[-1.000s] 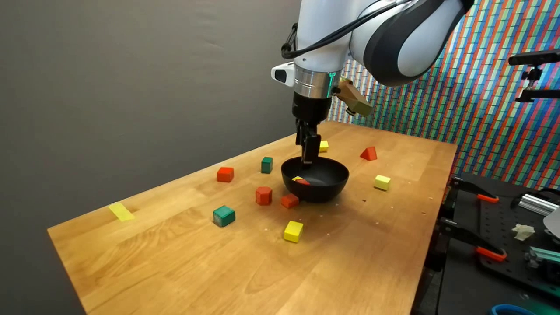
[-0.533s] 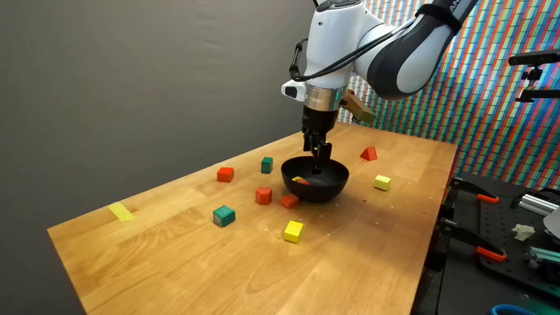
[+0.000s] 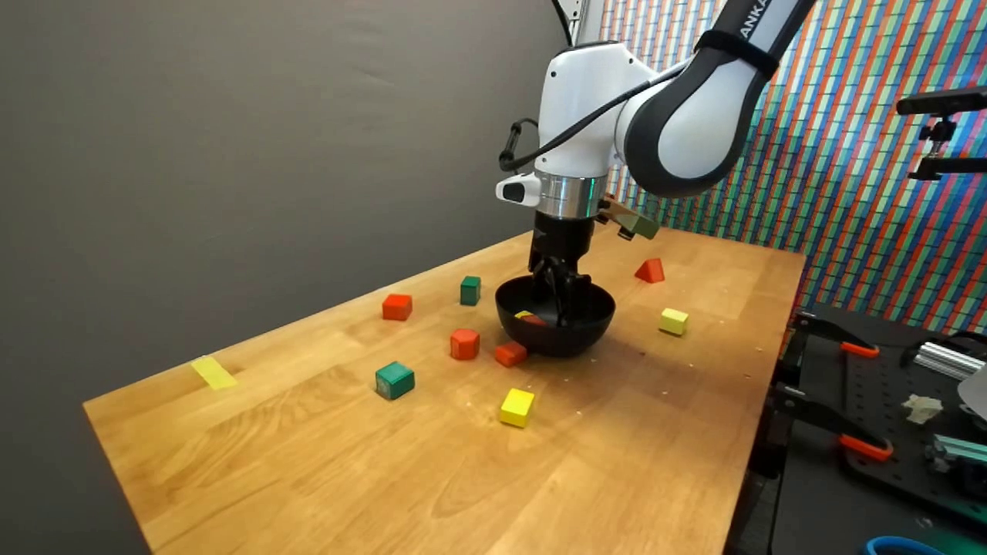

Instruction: Remove all the contents from the black bowl.

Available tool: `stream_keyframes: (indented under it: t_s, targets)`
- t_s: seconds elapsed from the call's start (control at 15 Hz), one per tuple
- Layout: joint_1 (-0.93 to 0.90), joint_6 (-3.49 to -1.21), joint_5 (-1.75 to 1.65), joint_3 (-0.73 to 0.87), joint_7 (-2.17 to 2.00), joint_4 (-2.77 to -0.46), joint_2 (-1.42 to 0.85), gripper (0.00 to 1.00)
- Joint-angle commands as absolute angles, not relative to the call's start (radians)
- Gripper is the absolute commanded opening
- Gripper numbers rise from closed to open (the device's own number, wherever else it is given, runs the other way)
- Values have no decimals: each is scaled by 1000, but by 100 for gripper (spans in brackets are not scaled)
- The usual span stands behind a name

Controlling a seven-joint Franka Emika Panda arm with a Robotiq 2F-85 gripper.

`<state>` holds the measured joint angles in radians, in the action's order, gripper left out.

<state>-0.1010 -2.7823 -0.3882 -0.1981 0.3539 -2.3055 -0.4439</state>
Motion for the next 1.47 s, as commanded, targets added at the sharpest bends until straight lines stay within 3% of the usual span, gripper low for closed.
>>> stream_keyframes:
  t_s: [0.0,0.53,0.6,0.73,1.13,1.2,1.4]
  targets:
    - [-33,-2758,-275,-275,498,-2261,-479,100]
    - [22,-2667,-159,-334,625,-2172,-528,95]
    - [20,-2657,-152,-332,630,-2163,-533,73]
    - [16,-2633,-137,-329,639,-2148,-538,69]
    - [-16,-2608,-129,-303,570,-2165,-480,21]
    - [-20,-2618,-127,-298,543,-2185,-460,26]
    - [-42,-2683,-124,-277,409,-2290,-354,26]
